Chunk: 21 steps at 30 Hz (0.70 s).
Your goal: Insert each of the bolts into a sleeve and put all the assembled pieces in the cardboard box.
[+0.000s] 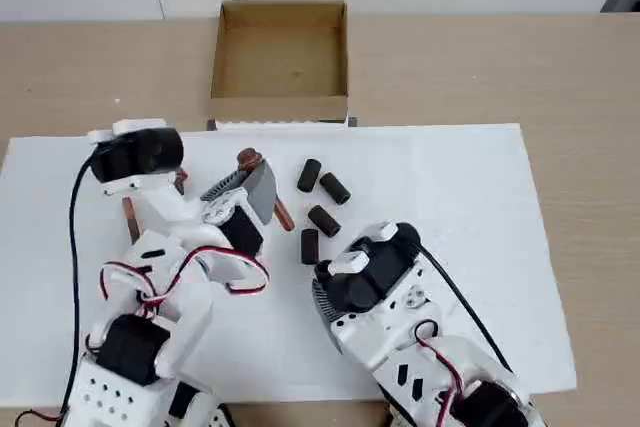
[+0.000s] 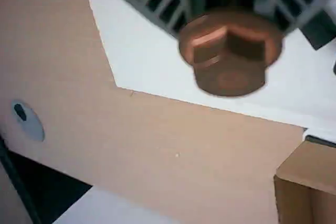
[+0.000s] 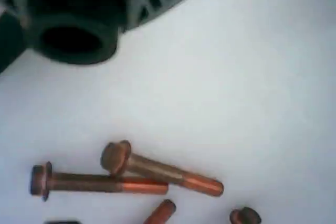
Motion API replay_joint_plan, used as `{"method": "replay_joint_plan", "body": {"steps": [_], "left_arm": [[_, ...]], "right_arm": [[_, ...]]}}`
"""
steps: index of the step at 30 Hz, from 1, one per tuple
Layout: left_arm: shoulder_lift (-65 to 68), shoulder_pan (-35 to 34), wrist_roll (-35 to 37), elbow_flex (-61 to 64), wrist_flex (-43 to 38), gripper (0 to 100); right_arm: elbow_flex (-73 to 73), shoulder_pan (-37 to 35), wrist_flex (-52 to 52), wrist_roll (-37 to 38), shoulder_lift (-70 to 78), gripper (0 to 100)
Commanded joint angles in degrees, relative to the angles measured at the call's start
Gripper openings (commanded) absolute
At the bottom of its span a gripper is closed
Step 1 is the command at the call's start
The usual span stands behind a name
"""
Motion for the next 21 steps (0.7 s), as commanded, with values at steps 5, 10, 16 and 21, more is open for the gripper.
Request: {"method": "replay_joint_plan", "body": {"steps": [5,10,16,21], "left_arm": [[-4.66,2.46,1.41,-0.13,-2.11,0],[-8.44,5.19,1.41,-0.13,-2.11,0],[-10.64,7.12,1.32,1.63,-2.11,0],[-12.31,9.41,1.14,4.97,-2.02,0]], "right_arm": [[-0.09,-0.22,-6.2,0.09,-0.04,0.3],[-0.09,-0.22,-6.2,0.09,-0.13,0.3],[0.0,-0.22,-6.11,0.18,-0.04,0.3],[0.0,-0.22,-5.85,2.37,-0.31,0.3]]}}
